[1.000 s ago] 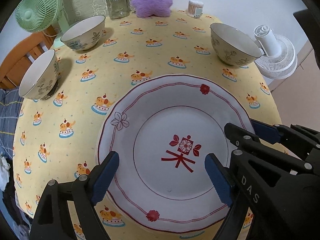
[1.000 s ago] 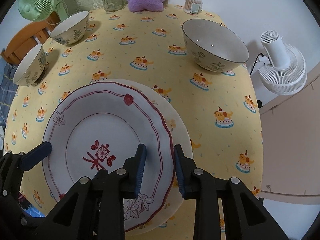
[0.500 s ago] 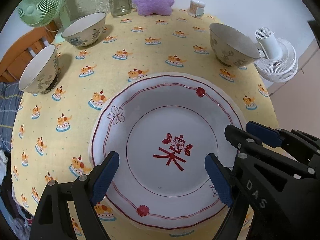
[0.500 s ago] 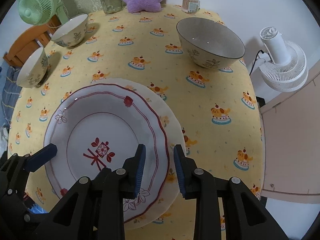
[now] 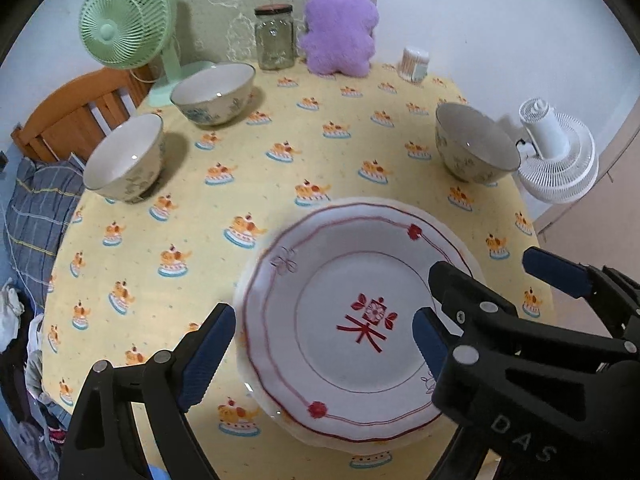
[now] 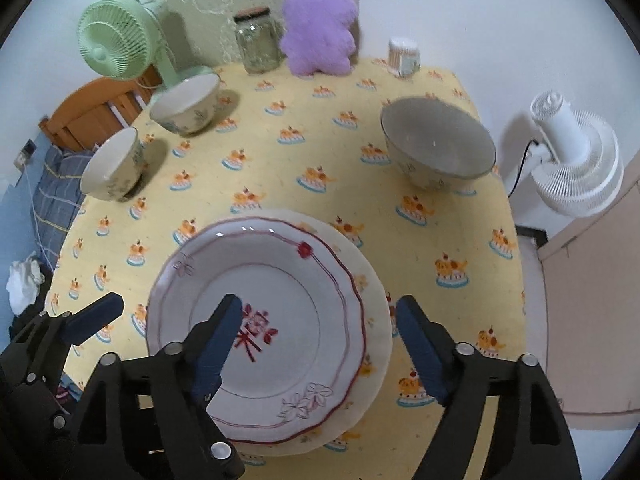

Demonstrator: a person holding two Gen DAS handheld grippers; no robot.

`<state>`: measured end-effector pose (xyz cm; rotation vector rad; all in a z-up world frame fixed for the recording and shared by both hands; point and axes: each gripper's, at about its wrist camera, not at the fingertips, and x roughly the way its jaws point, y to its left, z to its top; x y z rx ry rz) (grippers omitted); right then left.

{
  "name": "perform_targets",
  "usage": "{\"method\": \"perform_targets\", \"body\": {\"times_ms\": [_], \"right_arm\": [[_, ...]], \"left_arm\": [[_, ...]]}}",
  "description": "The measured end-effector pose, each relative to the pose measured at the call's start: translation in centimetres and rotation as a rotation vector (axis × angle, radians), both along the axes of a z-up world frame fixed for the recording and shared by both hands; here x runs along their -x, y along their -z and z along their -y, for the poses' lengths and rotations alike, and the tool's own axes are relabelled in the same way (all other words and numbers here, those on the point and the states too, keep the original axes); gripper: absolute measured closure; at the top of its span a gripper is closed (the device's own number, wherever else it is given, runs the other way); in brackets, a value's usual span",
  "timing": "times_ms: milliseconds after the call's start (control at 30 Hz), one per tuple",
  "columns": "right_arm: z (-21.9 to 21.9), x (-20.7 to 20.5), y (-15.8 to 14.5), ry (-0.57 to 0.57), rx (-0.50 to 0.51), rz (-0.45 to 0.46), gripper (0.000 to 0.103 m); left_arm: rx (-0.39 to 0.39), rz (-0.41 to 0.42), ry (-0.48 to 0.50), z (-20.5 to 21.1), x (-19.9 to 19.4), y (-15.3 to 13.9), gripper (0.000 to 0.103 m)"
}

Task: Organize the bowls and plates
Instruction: 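Withdraw both tools from the plate stack toward a large bowl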

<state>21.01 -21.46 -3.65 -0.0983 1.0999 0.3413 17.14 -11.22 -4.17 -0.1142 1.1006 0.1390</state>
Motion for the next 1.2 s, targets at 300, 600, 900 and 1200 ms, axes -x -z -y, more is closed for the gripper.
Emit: {"method": "perform_targets", "body": {"times_ms": [300,600,900,1200], "right_arm": [[-3.5,1.2,-1.9,0.051,-0.003,0.039,0.017],[-9.9,2.2,-3.7,0.136,0.0,0.066,0.017],[-16.9,2.1,-4.0,0.198,0.01,0.106,0.017],[-22.8,-0.1,-2.7,0.219,-0.013,0.094,0.017]], "left_arm": [[-0.011,0.036,0.017,-4.3,0.4,-1.7,0.012],[-0.018,0.06,0.023,-11.4,0.6,-3.2,0.012],[-0.034,0.081,0.0,-19.2,-0.3,-3.2,0.014],[-0.086,0.109,0.054,-25.0,-3.0,-2.8,0.015]]}}
